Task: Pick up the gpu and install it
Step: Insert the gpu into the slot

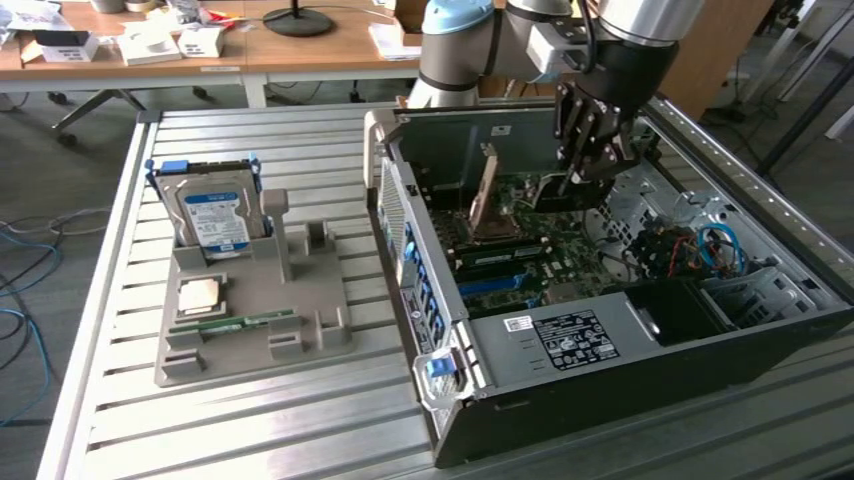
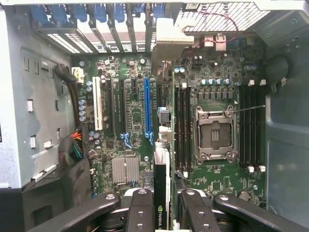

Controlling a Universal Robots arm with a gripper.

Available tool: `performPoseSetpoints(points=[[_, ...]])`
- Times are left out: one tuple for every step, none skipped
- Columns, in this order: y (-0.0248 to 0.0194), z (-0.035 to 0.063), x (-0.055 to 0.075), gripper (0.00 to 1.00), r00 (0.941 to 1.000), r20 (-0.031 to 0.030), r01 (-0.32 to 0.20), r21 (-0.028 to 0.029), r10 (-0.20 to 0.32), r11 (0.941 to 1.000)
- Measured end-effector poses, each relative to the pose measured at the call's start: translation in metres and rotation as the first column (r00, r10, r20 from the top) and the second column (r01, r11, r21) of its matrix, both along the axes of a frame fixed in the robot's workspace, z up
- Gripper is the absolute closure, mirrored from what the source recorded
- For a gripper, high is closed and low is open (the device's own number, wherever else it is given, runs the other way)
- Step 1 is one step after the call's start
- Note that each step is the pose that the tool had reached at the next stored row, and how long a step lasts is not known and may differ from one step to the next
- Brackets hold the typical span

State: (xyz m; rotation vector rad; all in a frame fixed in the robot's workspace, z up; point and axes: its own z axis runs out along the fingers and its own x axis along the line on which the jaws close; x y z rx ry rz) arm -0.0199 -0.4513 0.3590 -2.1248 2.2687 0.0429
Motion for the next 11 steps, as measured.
performPoseSetpoints(points=[[0.0, -0.0011, 0.0, 0.74, 1.0, 0.0001, 0.0, 0.0, 0.0, 1.0], [0.0, -0.002, 0.0, 0.74, 1.0, 0.0, 0.0, 0.0, 0.0, 1.0], [0.0, -0.003, 0.0, 0.74, 1.0, 0.0, 0.0, 0.0, 0.0, 1.0], [0.0, -0.0039, 0.0, 0.74, 1.0, 0.0, 0.0, 0.0, 0.0, 1.0], [0.0, -0.0049, 0.0, 0.74, 1.0, 0.0, 0.0, 0.0, 0.0, 1.0], [0.0, -0.006, 0.0, 0.74, 1.0, 0.0, 0.0, 0.0, 0.0, 1.0], [0.0, -0.0073, 0.0, 0.74, 1.0, 0.0, 0.0, 0.0, 0.0, 1.0], [0.0, -0.0086, 0.0, 0.74, 1.0, 0.0, 0.0, 0.0, 0.0, 1.0], [0.0, -0.0098, 0.0, 0.74, 1.0, 0.0, 0.0, 0.0, 0.0, 1.0], [0.0, -0.0109, 0.0, 0.74, 1.0, 0.0, 0.0, 0.0001, 0.0, 1.0], [0.0, -0.012, 0.0, 0.74, 1.0, 0.0, 0.0, 0.0, 0.0, 1.0]])
